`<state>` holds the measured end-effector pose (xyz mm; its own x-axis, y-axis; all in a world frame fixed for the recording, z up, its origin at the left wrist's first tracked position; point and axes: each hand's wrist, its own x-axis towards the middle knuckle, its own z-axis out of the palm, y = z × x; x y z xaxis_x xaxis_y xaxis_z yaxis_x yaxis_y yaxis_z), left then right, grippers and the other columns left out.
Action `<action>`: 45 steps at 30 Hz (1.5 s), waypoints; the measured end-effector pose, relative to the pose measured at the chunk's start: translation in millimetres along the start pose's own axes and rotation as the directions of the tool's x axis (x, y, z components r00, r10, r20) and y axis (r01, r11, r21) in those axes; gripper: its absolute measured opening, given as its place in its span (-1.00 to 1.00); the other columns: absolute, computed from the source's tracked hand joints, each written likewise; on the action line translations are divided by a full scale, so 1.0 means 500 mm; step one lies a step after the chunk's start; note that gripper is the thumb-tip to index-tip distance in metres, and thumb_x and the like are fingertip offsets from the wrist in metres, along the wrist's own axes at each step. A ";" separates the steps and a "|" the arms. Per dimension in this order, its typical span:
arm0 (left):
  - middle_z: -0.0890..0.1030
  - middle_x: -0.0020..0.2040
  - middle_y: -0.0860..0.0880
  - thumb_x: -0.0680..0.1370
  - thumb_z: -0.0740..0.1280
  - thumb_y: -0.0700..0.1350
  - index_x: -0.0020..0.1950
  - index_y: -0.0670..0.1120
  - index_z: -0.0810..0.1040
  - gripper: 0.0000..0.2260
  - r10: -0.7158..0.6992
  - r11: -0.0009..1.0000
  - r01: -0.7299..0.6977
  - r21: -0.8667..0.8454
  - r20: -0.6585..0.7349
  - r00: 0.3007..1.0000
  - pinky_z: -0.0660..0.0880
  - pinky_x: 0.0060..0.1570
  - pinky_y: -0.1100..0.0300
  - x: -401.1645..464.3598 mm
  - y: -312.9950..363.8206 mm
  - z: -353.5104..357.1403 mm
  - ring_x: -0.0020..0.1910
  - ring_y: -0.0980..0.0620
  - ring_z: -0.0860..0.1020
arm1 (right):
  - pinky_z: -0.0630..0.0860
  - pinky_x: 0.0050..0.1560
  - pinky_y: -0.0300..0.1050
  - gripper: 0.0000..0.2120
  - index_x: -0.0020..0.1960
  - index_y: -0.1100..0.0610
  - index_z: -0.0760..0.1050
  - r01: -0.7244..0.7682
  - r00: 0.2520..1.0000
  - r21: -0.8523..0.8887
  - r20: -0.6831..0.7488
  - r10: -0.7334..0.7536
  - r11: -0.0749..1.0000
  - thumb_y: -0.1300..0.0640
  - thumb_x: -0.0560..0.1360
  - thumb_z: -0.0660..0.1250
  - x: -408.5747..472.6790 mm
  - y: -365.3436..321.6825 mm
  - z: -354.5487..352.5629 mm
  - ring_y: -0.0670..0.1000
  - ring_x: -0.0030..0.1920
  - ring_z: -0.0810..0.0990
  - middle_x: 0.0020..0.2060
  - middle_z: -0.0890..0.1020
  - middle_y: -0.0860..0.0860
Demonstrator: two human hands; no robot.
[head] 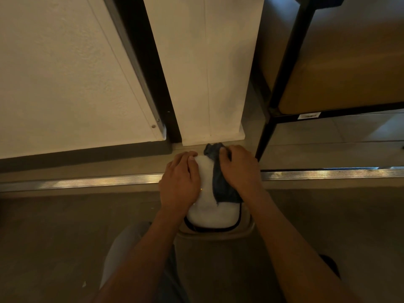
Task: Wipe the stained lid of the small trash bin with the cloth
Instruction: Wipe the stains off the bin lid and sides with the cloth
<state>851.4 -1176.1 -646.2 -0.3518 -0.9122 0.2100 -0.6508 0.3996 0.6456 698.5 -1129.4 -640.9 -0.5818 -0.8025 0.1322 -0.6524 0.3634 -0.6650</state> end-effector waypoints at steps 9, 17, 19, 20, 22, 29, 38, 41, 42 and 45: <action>0.60 0.19 -0.17 0.69 0.15 -0.08 0.29 -0.16 0.54 -0.71 -0.005 1.000 0.005 -0.004 0.035 0.999 0.31 0.15 0.14 -0.006 0.006 -0.007 0.15 -0.17 0.55 | 0.39 0.17 -0.41 -0.60 0.39 0.10 0.40 -0.130 0.977 0.533 -0.072 0.198 0.836 -0.07 0.67 0.06 -0.113 0.055 0.017 -0.08 0.25 0.49 0.24 0.52 -0.02; 0.59 0.20 -0.12 0.66 0.03 0.02 0.30 -0.11 0.54 -0.61 -0.003 1.000 0.002 0.021 0.043 0.999 0.44 0.17 0.05 -0.007 0.010 -0.002 0.16 -0.11 0.54 | 0.33 -0.15 -0.10 -0.65 -0.11 0.15 0.42 -0.347 0.927 0.107 0.187 0.324 0.932 0.01 0.67 -0.02 0.003 0.025 -0.020 0.06 -0.17 0.49 -0.28 0.46 0.03; 0.59 0.20 -0.12 0.67 0.02 0.02 0.30 -0.11 0.53 -0.60 -0.004 1.000 0.004 0.020 0.041 0.999 0.42 0.18 0.07 -0.006 0.007 -0.001 0.17 -0.10 0.53 | 0.33 -0.12 -0.08 -0.65 -0.13 0.13 0.43 -0.329 0.928 0.019 0.189 0.320 0.944 0.00 0.66 0.00 0.020 0.007 -0.015 -0.01 -0.23 0.47 -0.29 0.47 0.03; 0.59 0.21 -0.12 0.67 0.02 0.02 0.30 -0.11 0.53 -0.60 -0.006 1.000 0.005 0.024 0.038 0.999 0.40 0.18 0.10 -0.005 0.007 -0.001 0.17 -0.10 0.53 | 0.33 -0.14 -0.08 -0.65 -0.15 0.12 0.44 -0.306 0.939 0.004 0.167 0.301 0.952 -0.01 0.65 0.01 0.022 0.001 -0.012 -0.03 -0.25 0.47 -0.29 0.49 0.04; 0.58 0.21 -0.11 0.67 0.01 0.01 0.30 -0.10 0.53 -0.60 -0.014 0.999 0.013 0.031 0.036 0.999 0.42 0.19 0.07 -0.005 0.008 -0.001 0.17 -0.10 0.53 | 0.33 -0.19 -0.09 -0.66 -0.21 0.07 0.41 -0.233 0.966 0.004 0.119 0.231 0.973 -0.01 0.65 0.03 0.017 -0.002 -0.010 -0.07 -0.28 0.47 -0.30 0.49 0.01; 0.59 0.22 -0.20 0.66 0.05 0.01 0.31 -0.18 0.53 -0.58 -0.042 0.999 0.042 0.001 0.050 0.998 0.42 0.24 -0.01 -0.006 0.011 -0.001 0.19 -0.19 0.54 | 0.39 -0.13 -0.20 -0.78 0.01 0.15 0.55 0.154 0.986 0.126 0.037 -0.160 0.980 0.06 0.64 0.19 -0.006 0.021 -0.014 -0.01 -0.12 0.55 -0.11 0.60 0.05; 0.60 0.14 -0.16 0.66 0.01 0.03 0.26 -0.15 0.54 -0.59 -0.007 1.000 0.007 0.009 0.054 0.999 0.47 0.16 -0.02 -0.003 0.007 0.000 0.10 -0.13 0.56 | 0.41 0.03 -0.46 -0.84 0.16 0.05 0.51 0.146 0.981 0.453 -0.179 -0.071 0.879 0.12 0.67 0.17 -0.075 0.038 -0.011 -0.28 -0.01 0.55 -0.06 0.60 -0.10; 0.61 0.12 -0.16 0.67 0.05 -0.03 0.24 -0.17 0.55 -0.63 -0.007 1.000 0.007 0.009 0.047 0.999 0.47 0.14 0.02 -0.005 0.010 -0.001 0.09 -0.14 0.57 | 0.40 -0.11 -0.48 -0.81 0.10 -0.02 0.46 -0.097 0.976 0.516 -0.118 0.183 0.851 0.01 0.68 0.08 -0.090 0.035 -0.007 -0.27 -0.08 0.54 -0.14 0.52 -0.22; 0.61 0.13 -0.16 0.67 0.05 -0.03 0.25 -0.17 0.55 -0.63 -0.007 1.000 0.006 0.013 0.049 0.999 0.47 0.14 0.02 -0.005 0.011 -0.001 0.10 -0.14 0.57 | 0.39 -0.16 -0.46 -0.78 0.07 0.00 0.46 -0.165 0.968 0.499 -0.085 0.238 0.850 -0.01 0.68 0.06 -0.086 0.035 -0.007 -0.23 -0.12 0.53 -0.18 0.51 -0.20; 0.61 0.17 -0.18 0.66 0.04 -0.03 0.28 -0.18 0.55 -0.61 -0.012 1.000 0.010 0.029 0.048 0.999 0.46 0.17 0.00 -0.005 0.011 0.003 0.13 -0.17 0.56 | 0.40 -0.21 -0.25 -0.70 -0.07 0.08 0.44 -0.280 0.956 0.389 0.031 0.291 0.878 0.01 0.69 0.02 -0.053 0.032 -0.014 -0.17 -0.22 0.47 -0.27 0.48 -0.07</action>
<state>847.7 -1171.5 -644.1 -0.3758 -0.9115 0.1671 -0.6736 0.3925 0.6263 700.1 -1098.8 -650.1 -0.7310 -0.6764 -0.0901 -0.2207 0.3593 -0.9068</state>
